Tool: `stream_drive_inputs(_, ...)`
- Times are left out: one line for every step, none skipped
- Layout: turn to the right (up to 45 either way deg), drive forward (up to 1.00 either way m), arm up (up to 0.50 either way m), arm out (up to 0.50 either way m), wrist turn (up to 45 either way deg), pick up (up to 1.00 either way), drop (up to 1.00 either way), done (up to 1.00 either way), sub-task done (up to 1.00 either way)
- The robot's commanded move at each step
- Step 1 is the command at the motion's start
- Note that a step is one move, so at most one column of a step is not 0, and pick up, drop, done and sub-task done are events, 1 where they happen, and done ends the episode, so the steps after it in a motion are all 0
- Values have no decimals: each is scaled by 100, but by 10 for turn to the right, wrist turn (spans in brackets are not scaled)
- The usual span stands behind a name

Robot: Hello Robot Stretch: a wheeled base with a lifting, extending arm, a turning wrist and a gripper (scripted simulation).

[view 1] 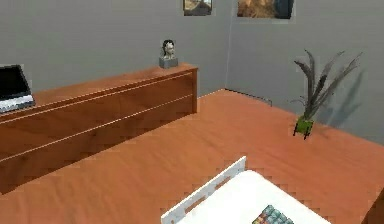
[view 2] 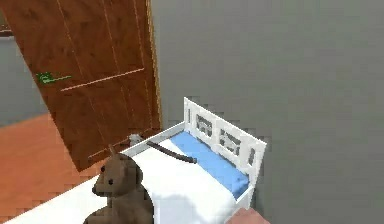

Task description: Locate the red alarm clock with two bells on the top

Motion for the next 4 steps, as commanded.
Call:
stream_drive_inputs(-450, 0, 0, 0, 0, 0, 0, 0, 0)
stream_drive_inputs(-60, 0, 0, 0, 0, 0, 0, 0, 0)
stream_drive_inputs(0, 75, 0, 0, 0, 0, 0, 0, 0)
stream_drive_inputs(450, 0, 0, 0, 0, 0, 0, 0, 0)
